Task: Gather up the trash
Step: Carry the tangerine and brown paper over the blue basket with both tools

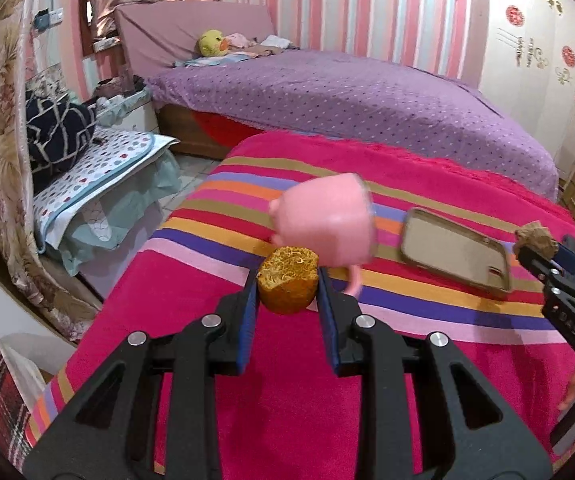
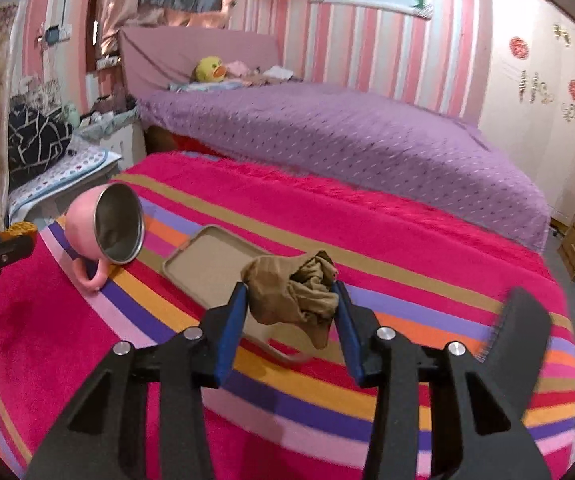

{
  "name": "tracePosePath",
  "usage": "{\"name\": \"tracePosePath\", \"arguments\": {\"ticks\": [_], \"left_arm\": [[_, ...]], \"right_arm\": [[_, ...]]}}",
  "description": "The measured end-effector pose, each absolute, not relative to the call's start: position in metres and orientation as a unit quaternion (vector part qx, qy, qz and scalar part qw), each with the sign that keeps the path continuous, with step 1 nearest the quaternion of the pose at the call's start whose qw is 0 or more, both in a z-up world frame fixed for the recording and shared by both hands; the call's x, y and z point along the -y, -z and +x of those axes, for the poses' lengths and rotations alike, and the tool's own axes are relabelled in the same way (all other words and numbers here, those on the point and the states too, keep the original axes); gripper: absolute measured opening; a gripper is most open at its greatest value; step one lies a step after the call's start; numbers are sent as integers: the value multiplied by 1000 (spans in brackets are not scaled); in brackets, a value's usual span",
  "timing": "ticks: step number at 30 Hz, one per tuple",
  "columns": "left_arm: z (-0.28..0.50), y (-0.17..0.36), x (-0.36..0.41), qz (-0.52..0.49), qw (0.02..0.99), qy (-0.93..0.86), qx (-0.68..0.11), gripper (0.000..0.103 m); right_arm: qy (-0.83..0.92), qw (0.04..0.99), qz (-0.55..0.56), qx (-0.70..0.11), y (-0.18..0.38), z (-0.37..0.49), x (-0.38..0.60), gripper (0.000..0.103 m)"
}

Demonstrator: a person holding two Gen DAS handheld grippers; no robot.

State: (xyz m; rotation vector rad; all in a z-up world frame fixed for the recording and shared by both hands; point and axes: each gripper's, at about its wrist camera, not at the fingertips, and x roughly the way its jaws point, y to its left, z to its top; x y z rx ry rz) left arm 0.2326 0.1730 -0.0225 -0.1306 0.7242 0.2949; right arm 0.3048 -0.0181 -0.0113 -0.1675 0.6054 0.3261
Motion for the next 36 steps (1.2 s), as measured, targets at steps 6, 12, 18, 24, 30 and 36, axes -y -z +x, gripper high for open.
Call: {"name": "tracePosePath", "arguments": {"ticks": [6, 12, 18, 24, 30, 36], "left_arm": [[224, 20, -130, -59, 928, -104, -353, 27], [210, 16, -72, -36, 934, -61, -350, 27], [197, 17, -23, -18, 935, -19, -353, 27], [188, 23, 5, -8, 935, 0, -354, 27], [180, 25, 28, 10, 942, -6, -337, 27], [177, 29, 46, 13, 944, -8, -331, 27]], "right_arm": [[-121, 951, -76, -275, -7, 257, 81, 43], [-78, 956, -65, -274, -16, 209, 141, 43], [-32, 960, -53, -273, -14, 166, 198, 43], [-4, 963, -29, -266, -6, 136, 241, 43], [5, 963, -31, -266, 5, 128, 265, 43], [2, 964, -18, -265, 6, 124, 283, 43]]}}
